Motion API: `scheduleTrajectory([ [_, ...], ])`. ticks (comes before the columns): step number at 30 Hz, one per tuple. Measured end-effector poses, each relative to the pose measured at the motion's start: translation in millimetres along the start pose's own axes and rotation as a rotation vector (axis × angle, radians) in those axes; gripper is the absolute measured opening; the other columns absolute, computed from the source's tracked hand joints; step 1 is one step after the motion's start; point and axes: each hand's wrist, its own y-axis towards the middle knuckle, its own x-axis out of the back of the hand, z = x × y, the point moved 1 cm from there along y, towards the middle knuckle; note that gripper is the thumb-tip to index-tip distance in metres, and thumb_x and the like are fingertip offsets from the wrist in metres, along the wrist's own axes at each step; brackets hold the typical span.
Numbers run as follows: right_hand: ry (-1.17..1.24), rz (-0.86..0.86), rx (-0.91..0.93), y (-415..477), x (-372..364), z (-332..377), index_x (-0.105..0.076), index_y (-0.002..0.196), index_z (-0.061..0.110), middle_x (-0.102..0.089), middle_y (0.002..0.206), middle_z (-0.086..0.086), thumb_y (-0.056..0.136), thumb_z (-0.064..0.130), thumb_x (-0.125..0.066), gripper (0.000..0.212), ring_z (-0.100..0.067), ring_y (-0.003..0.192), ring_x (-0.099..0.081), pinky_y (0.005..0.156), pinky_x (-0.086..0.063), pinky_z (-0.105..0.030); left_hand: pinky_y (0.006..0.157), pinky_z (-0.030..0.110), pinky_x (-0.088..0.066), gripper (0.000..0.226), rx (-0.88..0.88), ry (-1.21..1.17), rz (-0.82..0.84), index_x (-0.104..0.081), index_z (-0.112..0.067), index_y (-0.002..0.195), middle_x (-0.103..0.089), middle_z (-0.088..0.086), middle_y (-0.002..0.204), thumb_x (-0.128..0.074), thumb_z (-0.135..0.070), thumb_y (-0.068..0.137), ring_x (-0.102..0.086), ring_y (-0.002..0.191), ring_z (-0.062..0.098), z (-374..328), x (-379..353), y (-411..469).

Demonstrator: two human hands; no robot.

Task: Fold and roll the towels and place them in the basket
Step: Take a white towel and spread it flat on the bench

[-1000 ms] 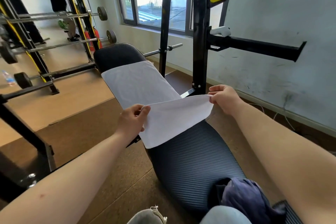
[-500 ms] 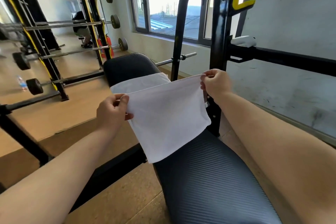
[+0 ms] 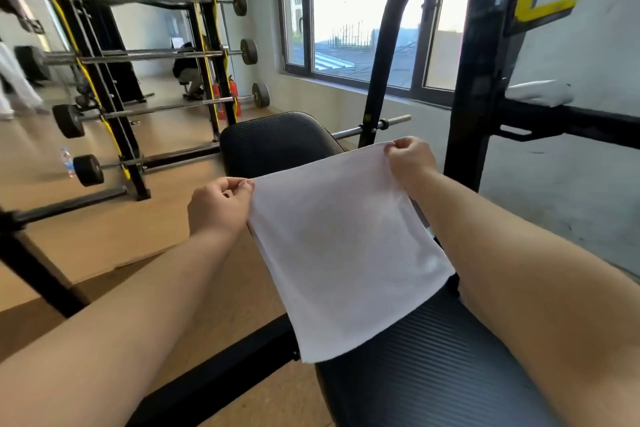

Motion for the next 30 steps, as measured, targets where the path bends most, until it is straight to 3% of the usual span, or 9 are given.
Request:
scheduleTrajectory([
  [3,0.01,0.154,-0.078,8.8,-26.0,-7.4,-0.066,0.114,0.015,-0.065,0.1,-0.006,0.103,0.028,-0.053,0.022,-0.024,0.089,-0.06,0.072,-0.049,-0.028,0.091,0.041,-0.058,0.022,0.052,-0.011,0.042,-0.074,-0.025,0.107,-0.07,-0.003,0.099,-0.064,-0.043,0.098,-0.064,0.095,0.022,10.3,-4.8,9.1],
  [6,0.151,0.334,-0.194,9.1,-45.1,-19.0,-0.067,0.106,0.017,-0.067,0.101,-0.008,0.099,0.028,-0.058,0.016,-0.024,0.088,-0.062,0.084,-0.058,-0.039,0.081,0.037,-0.06,0.018,-0.002,0.006,0.001,-0.075,-0.027,0.098,-0.069,-0.008,0.085,-0.068,-0.043,0.096,-0.066,0.079,0.014,17.3,-3.2,12.0],
  [9,0.274,0.269,-0.178,10.3,-41.5,-20.1,-0.068,0.095,0.017,-0.067,0.089,-0.007,0.093,0.015,-0.068,0.003,-0.022,0.079,-0.063,0.072,-0.057,-0.033,0.066,0.027,-0.054,0.012,-0.036,0.035,0.003,-0.074,-0.028,0.096,-0.068,-0.008,0.081,-0.07,-0.04,0.096,-0.064,0.071,0.008,14.2,0.8,11.1],
  [10,0.338,0.259,-0.181,9.8,-36.9,-18.5,-0.068,0.092,0.015,-0.067,0.086,-0.009,0.092,0.008,-0.068,0.007,-0.023,0.076,-0.063,0.069,-0.056,-0.032,0.065,0.026,-0.054,0.011,-0.021,0.025,0.011,-0.074,-0.028,0.095,-0.069,-0.008,0.081,-0.071,-0.039,0.095,-0.064,0.071,0.009,12.4,2.1,10.3],
  [13,0.463,0.307,-0.174,3.2,-17.9,-9.7,-0.071,0.091,0.008,-0.07,0.089,-0.017,0.087,-0.004,-0.069,0.012,-0.029,0.078,-0.067,0.078,-0.059,-0.042,0.062,0.025,-0.056,0.008,0.071,-0.096,0.048,-0.074,-0.025,0.091,-0.069,-0.01,0.084,-0.074,-0.033,0.094,-0.066,0.075,0.01,8.0,7.3,7.5],
  [16,0.462,0.378,-0.142,-7.2,3.4,3.7,-0.074,0.103,0.002,-0.072,0.098,-0.023,0.085,-0.008,-0.069,0.021,-0.033,0.084,-0.071,0.086,-0.059,-0.048,0.058,0.025,-0.058,0.008,0.165,-0.259,0.066,-0.072,-0.024,0.086,-0.073,-0.001,0.093,-0.075,-0.026,0.093,-0.072,0.083,0.018,-0.1,16.8,0.4],
  [19,0.421,0.411,-0.115,-20.1,29.0,21.0,-0.076,0.105,0.001,-0.075,0.1,-0.022,0.086,-0.008,-0.069,0.021,-0.031,0.082,-0.073,0.078,-0.063,-0.042,0.06,0.029,-0.061,0.007,0.21,-0.332,0.089,-0.072,-0.019,0.096,-0.073,0.003,0.1,-0.075,-0.024,0.093,-0.072,0.088,0.021,-11.6,31.2,-9.0],
  [24,0.43,0.359,-0.09,-45.8,77.8,47.3,-0.073,0.111,0.006,-0.071,0.105,-0.014,0.092,0.006,-0.072,0.019,-0.028,0.095,-0.068,0.086,-0.056,-0.042,0.071,0.033,-0.061,0.014,0.239,-0.425,0.157,-0.074,-0.013,0.102,-0.073,0.007,0.103,-0.077,-0.022,0.092,-0.073,0.089,0.021,-34.7,60.6,-23.2],
  [30,0.343,0.406,-0.059,-100.9,134.9,73.7,-0.076,0.103,0.009,-0.071,0.088,-0.006,0.094,0.01,-0.072,0.01,-0.018,0.076,-0.064,0.064,-0.049,-0.029,0.09,0.036,-0.06,0.014,0.22,-0.587,0.23,-0.074,-0.008,0.101,-0.074,0.01,0.107,-0.078,-0.012,0.088,-0.073,0.096,0.022,-65.7,102.5,-54.8],
])
